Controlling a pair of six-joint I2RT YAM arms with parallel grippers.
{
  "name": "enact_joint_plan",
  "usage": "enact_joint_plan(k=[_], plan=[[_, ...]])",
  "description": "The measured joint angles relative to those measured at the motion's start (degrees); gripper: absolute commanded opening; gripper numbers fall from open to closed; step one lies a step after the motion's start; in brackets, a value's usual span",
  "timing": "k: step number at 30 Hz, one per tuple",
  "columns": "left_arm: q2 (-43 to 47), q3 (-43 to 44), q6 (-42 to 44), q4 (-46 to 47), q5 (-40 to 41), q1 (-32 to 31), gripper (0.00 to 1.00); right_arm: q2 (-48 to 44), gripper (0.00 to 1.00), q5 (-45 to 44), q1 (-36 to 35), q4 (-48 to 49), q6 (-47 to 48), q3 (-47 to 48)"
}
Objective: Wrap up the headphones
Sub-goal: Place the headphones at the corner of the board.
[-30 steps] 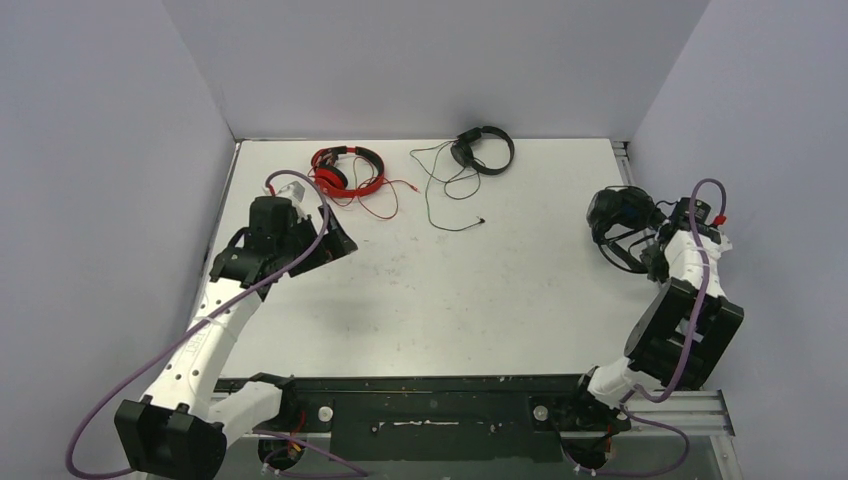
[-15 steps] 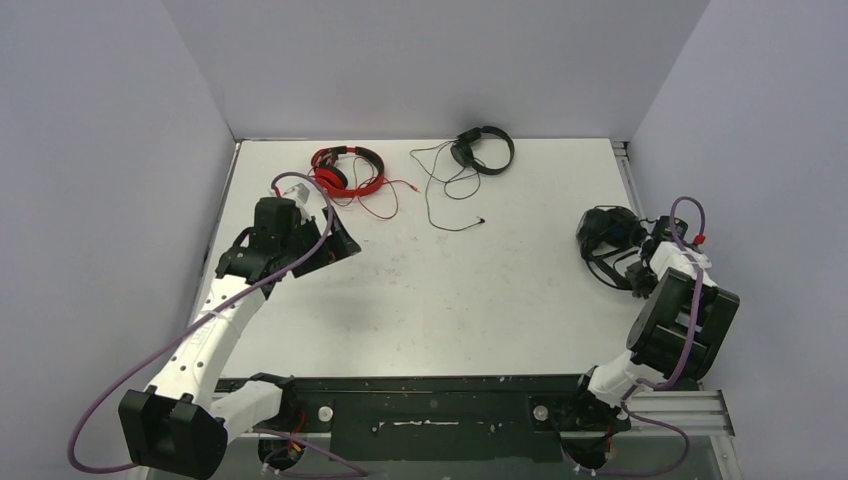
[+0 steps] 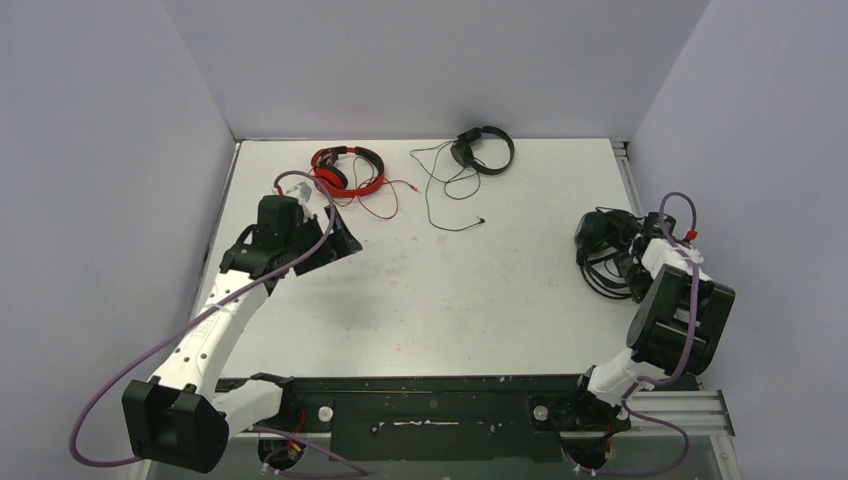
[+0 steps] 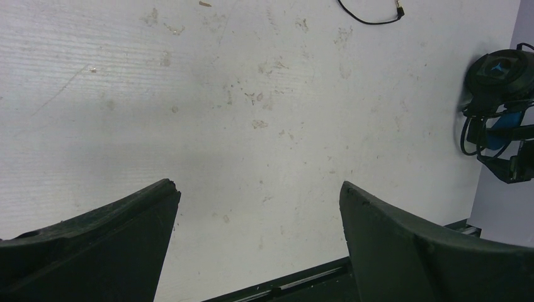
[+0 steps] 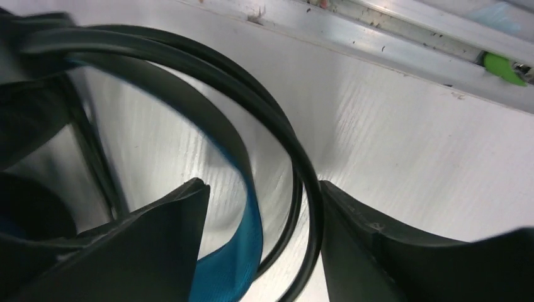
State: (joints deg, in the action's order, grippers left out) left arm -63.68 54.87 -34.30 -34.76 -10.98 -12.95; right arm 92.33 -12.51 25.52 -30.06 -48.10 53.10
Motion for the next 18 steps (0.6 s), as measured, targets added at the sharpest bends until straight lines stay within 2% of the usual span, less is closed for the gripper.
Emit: enact_joint_plan(k=[5,10,15,18], plan=[[-1.2,0.0,0.0,0.9,0.0,0.0,0.97,-5.0,0.81,-0.8,-0.3,-1.5,0.1,0.5],[-3.5,0.3,0.0,1.2,0.5,-0.5,0.97,-9.5,0.93,-0.8,-0.5,-2.9,0.7,3.1],[-6.2,3.0,0.0,1.2,1.8,-1.5,0.97,-13.8,0.99,-0.8,-2.1,-5.2,1.2,4.4],[-6.9,5.1,0.0,1.1,2.9,-1.7,0.97,-16.5,0.99,-1.3,-5.0,-7.0,2.3,5.5]])
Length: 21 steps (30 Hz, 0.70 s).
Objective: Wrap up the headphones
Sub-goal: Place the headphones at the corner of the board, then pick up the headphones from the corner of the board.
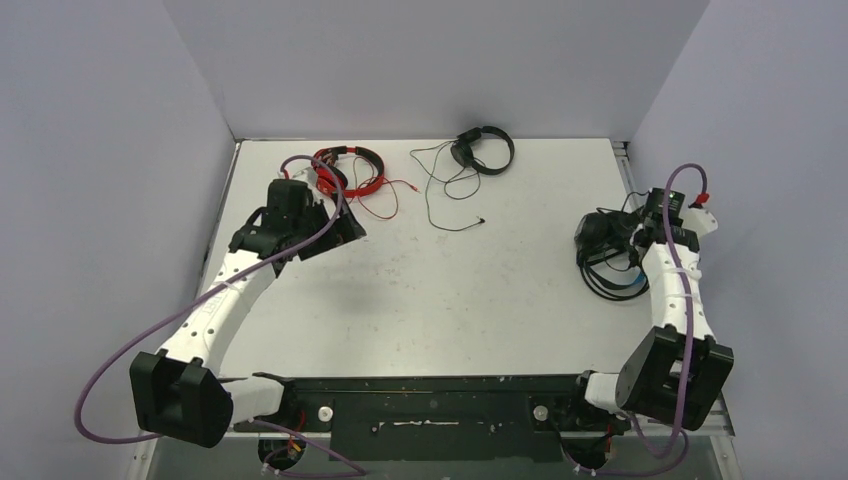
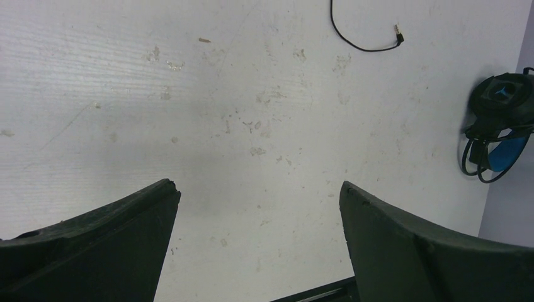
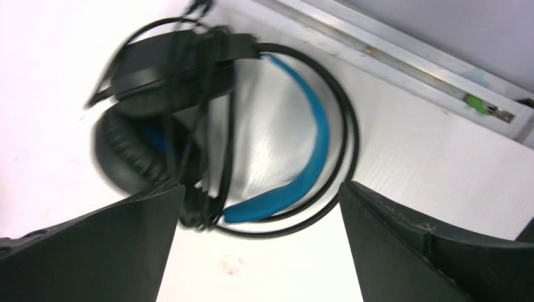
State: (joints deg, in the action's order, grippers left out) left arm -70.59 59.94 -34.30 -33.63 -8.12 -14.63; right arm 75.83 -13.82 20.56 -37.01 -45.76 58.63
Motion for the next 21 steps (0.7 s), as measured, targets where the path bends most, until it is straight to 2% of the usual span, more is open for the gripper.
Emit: enact_joint_plan(k=[5,10,15,21], plan=[[0.0,2.7,0.3,-0.2,2.4,0.0,0.97,-3.1,0.98,-0.3,-7.9,-0.3,3.6,3.7],[0.0,3.8,1.1,-1.8,5.1,0.1,0.97,-1.0,0.95,-0.9,-18.4,0.3,7.2,10.9],[0.0,4.0,1.8,-3.0,6.4,0.4,0.97,5.9,0.94,-0.3,-26.1,1.9,10.0,17.4],[0.9,4.0,1.9,-3.8,8.0,0.5,0.97,19.1,0.93,1.3,-29.7,3.7,12.3,26.7]])
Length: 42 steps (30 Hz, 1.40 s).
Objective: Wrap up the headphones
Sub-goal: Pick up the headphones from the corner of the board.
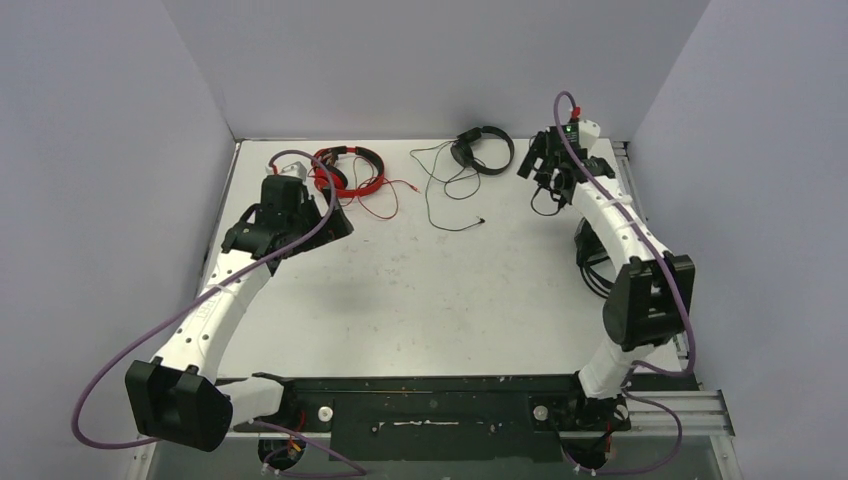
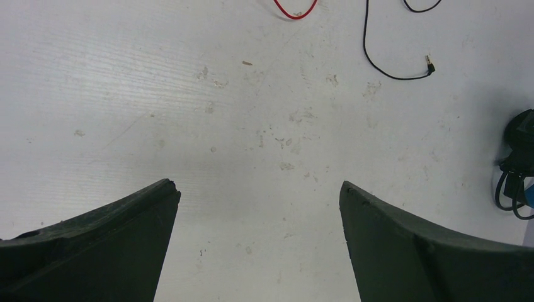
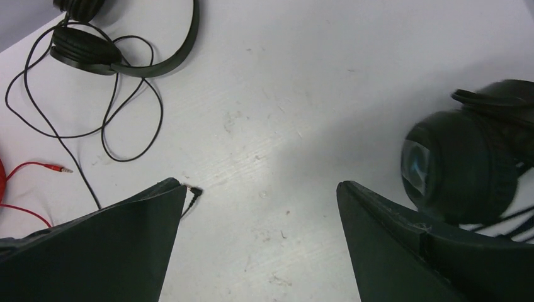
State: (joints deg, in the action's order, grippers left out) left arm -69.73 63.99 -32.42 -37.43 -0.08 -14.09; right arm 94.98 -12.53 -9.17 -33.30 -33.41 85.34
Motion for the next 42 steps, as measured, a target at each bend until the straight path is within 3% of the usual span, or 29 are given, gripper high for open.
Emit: enact_joint_plan(k=[9,16,21,31,34,37,42], plan=[[0.3,0.0,0.1,0.0,0.3,0.2,0.97,19.8,0.88,3.0,-0.8,1.6,1.2,15.5],[0.3,-0.5,0.0,1.1,0.2,0.3,0.97,33.8,0.71,4.9,-0.7,1.8,0.8,29.0],[-0.1,-0.8,-0.2,1.5,-0.6,0.4,0.97,41.7,0.67,5.1,-0.5,0.3,-1.5,39.1],[-3.2,-0.8,-0.1,1.7,-1.3,0.4,0.97,43.6,0.67,4.0,-1.3,-1.5,-8.9,43.6],[-3.5,-0.8,-0.1,1.7,-1.5,0.4,0.97,43.6,0.58,2.7,-2.7,-1.0,-13.6,43.9],[-3.5,-0.8,-0.1,1.7,-1.9,0.4,0.97,44.5,0.67,0.7,-4.6,-0.5,-18.5,44.6],[-3.5,-0.8,-0.1,1.8,-2.6,0.4,0.97,46.5,0.71,-0.3,-7.0,0.4,-24.9,45.7]])
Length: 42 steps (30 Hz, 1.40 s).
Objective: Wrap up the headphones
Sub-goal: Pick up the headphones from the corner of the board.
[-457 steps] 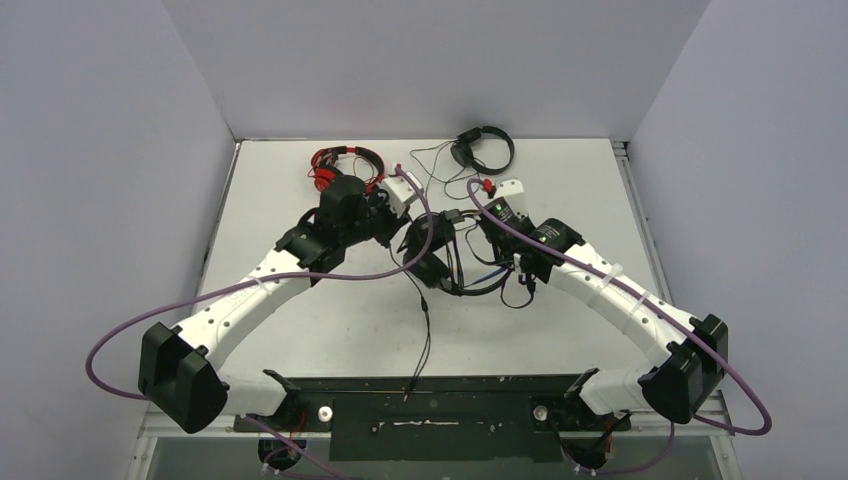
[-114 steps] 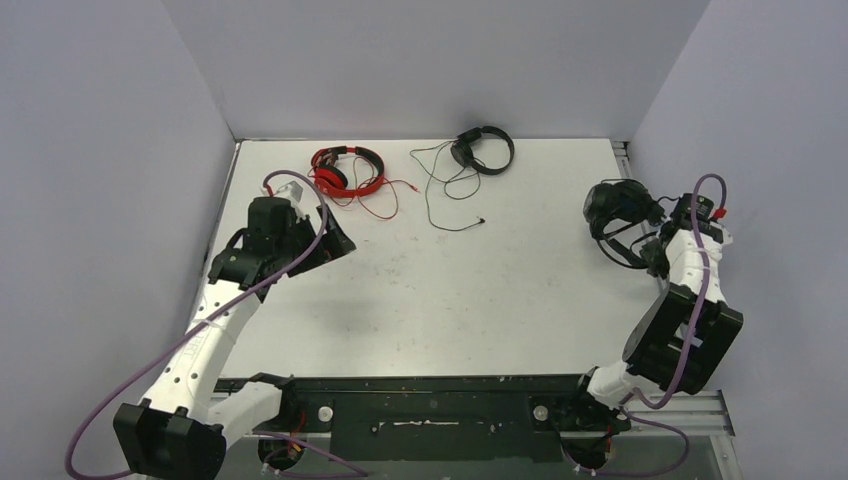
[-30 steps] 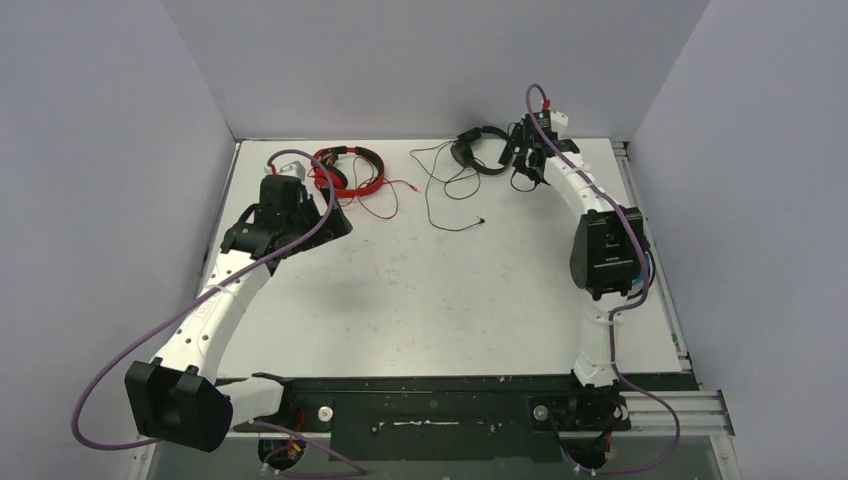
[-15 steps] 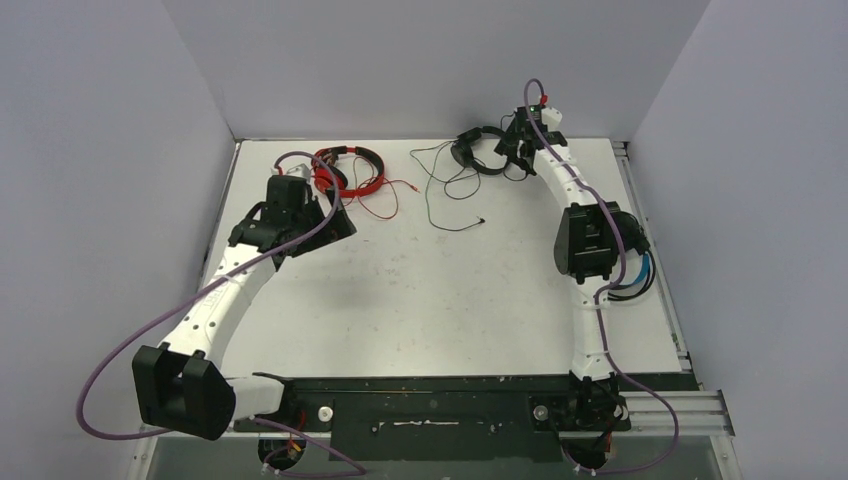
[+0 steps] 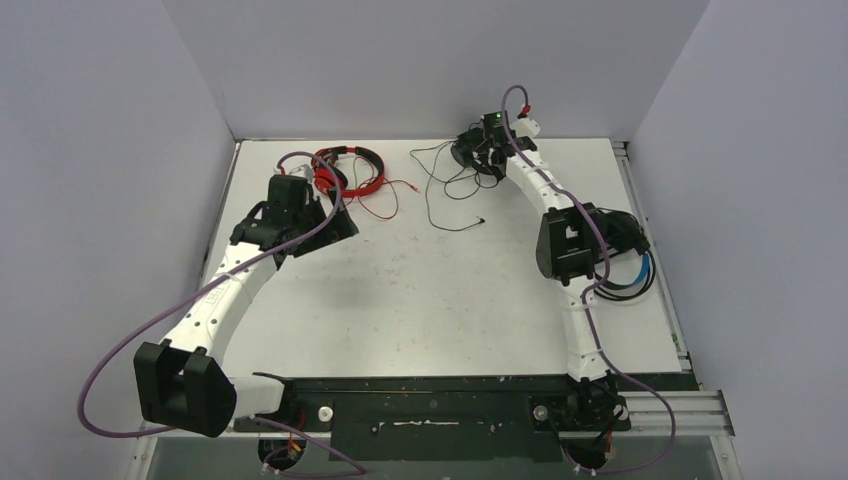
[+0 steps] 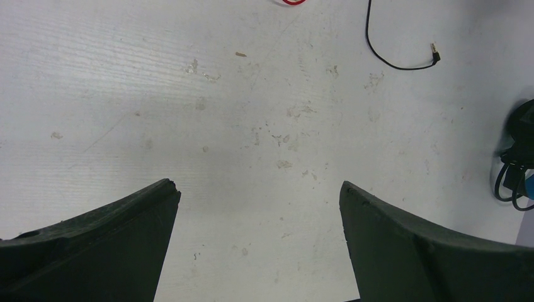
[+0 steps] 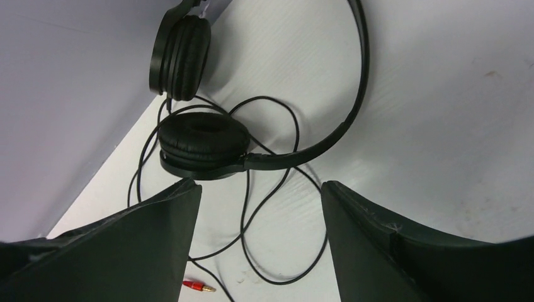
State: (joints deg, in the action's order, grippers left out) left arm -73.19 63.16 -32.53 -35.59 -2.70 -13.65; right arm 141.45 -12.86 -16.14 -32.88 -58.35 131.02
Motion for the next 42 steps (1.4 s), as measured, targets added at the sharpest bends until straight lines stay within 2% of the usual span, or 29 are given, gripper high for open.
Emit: enact_joint_plan(k=[8,13,17,23,27,29,31,35,39,42], plan=[[0.0,0.0,0.3,2.4,-1.1,0.0,0.97,0.5,0.74,-0.4,-2.8,3.1,-2.7,-0.6],[-1.9,0.0,-1.2,6.5,-1.9,-1.0,0.97,-3.8,0.75,1.1,-2.7,4.9,-0.4,-8.1],[-5.3,0.0,-3.2,10.1,0.2,-6.3,0.97,-8.0,0.75,3.5,-0.1,4.4,2.4,-12.2],[-10.6,0.3,-7.4,15.9,3.6,-13.1,0.97,-10.7,0.78,7.3,6.3,2.9,8.1,-12.3],[-13.3,2.2,-9.3,19.0,6.2,-15.1,0.97,-9.4,0.78,8.8,8.9,-0.5,10.9,-9.8],[-14.3,3.8,-9.7,19.9,7.0,-15.5,0.97,-7.5,0.78,9.4,9.0,-1.7,11.7,-7.4],[-14.6,4.8,-10.0,20.5,7.6,-15.6,0.97,-5.6,0.82,9.9,8.7,-2.1,12.2,-5.6],[-14.6,5.9,-10.1,21.3,9.2,-15.6,0.97,-2.5,0.8,10.5,8.2,-3.0,12.8,-5.2],[-14.5,6.0,-9.7,20.9,10.1,-15.6,0.97,3.5,0.79,11.0,7.6,-7.7,12.6,2.9],[-14.4,6.0,-9.1,20.5,10.7,-15.5,0.97,6.0,0.78,11.4,7.5,-8.4,11.3,5.6]])
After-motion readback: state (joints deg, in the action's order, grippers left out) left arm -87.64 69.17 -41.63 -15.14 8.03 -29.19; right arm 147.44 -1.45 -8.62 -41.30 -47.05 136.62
